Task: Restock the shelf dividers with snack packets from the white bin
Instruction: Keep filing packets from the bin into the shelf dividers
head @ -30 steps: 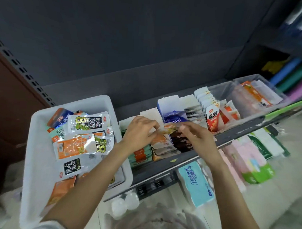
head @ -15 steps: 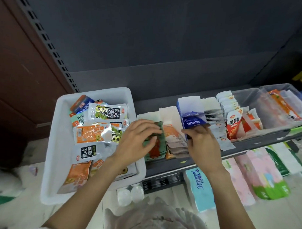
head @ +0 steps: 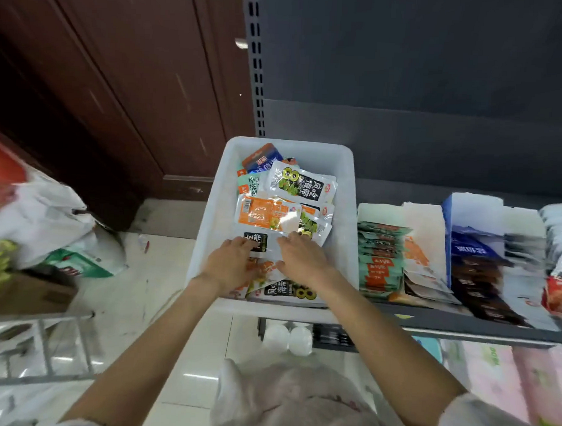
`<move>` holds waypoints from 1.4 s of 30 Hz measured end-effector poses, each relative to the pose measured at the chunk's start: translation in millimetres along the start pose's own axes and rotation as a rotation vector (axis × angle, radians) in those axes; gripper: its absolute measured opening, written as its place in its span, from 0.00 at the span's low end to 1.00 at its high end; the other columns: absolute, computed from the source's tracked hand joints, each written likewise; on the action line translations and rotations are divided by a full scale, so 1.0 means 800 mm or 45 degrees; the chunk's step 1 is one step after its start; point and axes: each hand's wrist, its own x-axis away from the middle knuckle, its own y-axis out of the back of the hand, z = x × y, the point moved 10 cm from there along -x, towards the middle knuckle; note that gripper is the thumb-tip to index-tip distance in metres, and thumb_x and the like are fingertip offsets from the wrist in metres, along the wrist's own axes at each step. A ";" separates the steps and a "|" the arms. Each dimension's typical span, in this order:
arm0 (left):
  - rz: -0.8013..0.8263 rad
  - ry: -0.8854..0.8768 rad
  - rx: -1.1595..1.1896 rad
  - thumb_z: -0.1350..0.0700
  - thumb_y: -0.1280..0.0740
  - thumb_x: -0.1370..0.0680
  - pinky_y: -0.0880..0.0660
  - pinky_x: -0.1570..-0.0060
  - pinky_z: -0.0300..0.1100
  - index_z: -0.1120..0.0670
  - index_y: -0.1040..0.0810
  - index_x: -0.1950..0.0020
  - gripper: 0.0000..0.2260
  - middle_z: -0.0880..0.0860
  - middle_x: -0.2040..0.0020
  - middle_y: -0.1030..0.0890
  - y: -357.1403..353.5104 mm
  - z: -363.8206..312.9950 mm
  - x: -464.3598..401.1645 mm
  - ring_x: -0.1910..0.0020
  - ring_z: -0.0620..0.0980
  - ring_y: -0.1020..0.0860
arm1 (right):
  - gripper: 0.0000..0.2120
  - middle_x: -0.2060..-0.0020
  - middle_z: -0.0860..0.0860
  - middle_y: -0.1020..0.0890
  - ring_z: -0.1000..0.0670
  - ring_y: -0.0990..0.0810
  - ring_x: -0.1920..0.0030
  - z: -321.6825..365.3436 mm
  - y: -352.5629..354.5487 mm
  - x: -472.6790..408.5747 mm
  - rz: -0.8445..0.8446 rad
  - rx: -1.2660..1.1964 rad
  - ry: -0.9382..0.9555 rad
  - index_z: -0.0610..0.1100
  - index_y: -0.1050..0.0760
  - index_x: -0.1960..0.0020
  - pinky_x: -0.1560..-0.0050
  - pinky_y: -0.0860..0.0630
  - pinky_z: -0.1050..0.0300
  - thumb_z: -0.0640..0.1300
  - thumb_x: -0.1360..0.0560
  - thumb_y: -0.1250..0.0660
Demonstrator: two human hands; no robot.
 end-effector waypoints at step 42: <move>-0.737 -0.689 0.254 0.51 0.32 0.26 0.37 0.36 0.45 0.51 0.24 0.39 0.16 0.50 0.39 0.25 0.082 -0.343 0.012 0.36 0.51 0.32 | 0.06 0.61 0.56 0.18 0.55 0.21 0.62 -0.285 0.124 0.353 -1.456 -1.350 -0.579 0.46 0.22 0.48 0.59 0.25 0.56 0.39 0.24 0.33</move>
